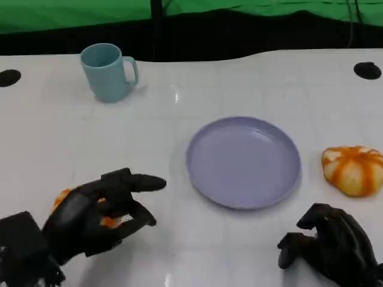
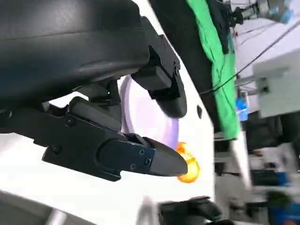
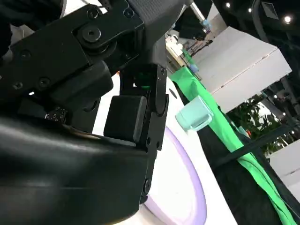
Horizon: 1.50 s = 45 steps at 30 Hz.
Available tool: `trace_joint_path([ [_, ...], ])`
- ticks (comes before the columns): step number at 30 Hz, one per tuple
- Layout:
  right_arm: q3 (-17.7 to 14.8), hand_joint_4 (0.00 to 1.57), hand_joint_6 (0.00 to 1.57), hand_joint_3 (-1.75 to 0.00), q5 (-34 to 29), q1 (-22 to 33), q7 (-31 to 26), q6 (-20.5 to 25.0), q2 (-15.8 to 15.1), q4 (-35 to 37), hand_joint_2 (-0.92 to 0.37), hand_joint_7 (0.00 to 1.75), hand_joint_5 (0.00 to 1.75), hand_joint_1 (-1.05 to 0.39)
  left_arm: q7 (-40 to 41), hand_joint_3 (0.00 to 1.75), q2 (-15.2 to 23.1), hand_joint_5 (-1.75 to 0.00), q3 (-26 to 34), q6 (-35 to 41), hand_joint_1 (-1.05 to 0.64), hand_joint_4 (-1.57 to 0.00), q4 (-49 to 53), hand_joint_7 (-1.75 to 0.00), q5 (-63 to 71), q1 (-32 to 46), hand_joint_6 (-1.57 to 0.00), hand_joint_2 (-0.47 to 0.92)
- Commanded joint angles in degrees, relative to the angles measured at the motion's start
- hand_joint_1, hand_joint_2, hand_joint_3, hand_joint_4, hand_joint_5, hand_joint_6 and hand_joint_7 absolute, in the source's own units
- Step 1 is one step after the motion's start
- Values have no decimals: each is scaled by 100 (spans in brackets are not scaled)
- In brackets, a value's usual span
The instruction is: Grasp the bread from the table and place it into the plate.
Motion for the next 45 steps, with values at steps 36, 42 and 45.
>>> trace_joint_path([
  [36,-64,157,157,-1,25,-22,-7,46,-95,-25,-74,33,71,-102,493,0,2002,-14,-1712,2808,-68,-38,-3405,0,7392,93,-27,82],
  [42,-68,157,157,0,9,-32,-21,16,-90,-18,-74,33,71,-104,727,1,1855,-13,-1985,2909,-67,-38,-2741,0,7745,-191,-27,81],
  [45,-66,157,157,0,7,-32,-9,6,-90,-17,-74,34,71,-104,771,1,1820,-12,-2068,2953,-67,-38,-2506,0,7800,-304,-27,82],
])
